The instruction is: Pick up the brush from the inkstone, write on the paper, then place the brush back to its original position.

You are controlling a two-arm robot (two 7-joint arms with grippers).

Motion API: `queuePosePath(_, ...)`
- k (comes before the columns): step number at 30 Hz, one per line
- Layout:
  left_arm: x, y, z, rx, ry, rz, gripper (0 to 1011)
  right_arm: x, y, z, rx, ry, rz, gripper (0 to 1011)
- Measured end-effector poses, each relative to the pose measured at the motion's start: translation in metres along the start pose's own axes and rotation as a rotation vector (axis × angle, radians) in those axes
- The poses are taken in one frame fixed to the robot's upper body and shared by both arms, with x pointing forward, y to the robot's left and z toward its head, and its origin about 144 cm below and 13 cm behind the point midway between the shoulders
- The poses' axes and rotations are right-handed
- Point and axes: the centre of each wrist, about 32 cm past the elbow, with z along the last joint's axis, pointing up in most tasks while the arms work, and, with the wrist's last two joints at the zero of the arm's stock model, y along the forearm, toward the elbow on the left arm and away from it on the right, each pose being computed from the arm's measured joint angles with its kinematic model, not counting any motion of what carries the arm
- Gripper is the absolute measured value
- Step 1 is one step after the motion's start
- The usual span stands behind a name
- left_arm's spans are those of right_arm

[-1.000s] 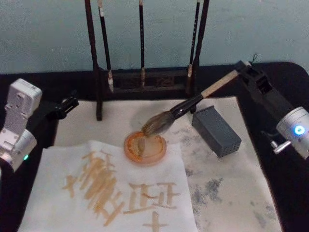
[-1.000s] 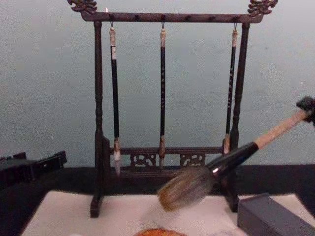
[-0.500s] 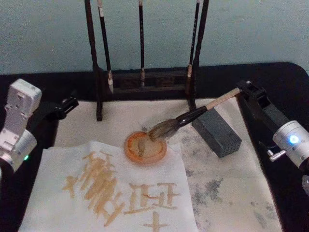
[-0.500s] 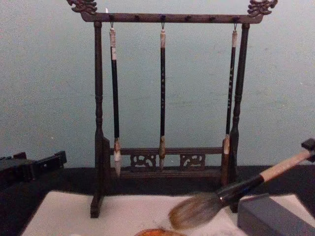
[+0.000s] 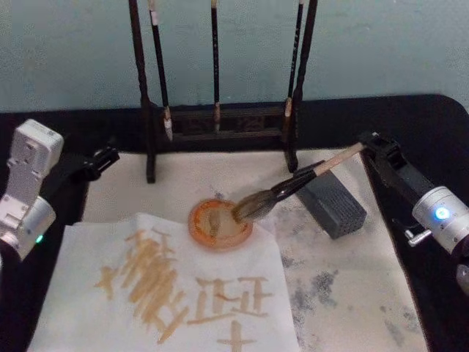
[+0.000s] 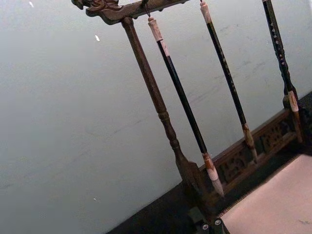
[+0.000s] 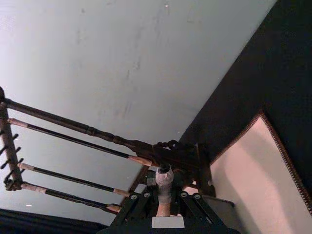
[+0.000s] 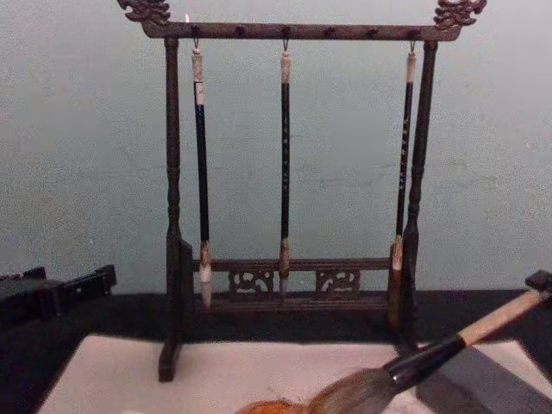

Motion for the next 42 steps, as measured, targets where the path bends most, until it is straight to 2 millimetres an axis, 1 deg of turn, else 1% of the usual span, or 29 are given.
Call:
queuePosePath(8,0.0,0.0,0.0,0.0,0.0,0.0,1002,0.004,0.002,-0.001,-0.005,-0.012,-0.017,172)
queuePosePath(28,0.0,0.0,0.0,0.0,0.0,0.0,1002,0.004,0.014,-0.004,0.013,0.004,-0.019,172)
queuePosePath(42,0.0,0.0,0.0,0.0,0.0,0.0,1002,0.011,0.018,-0.006,0.018,0.034,-0.045,172)
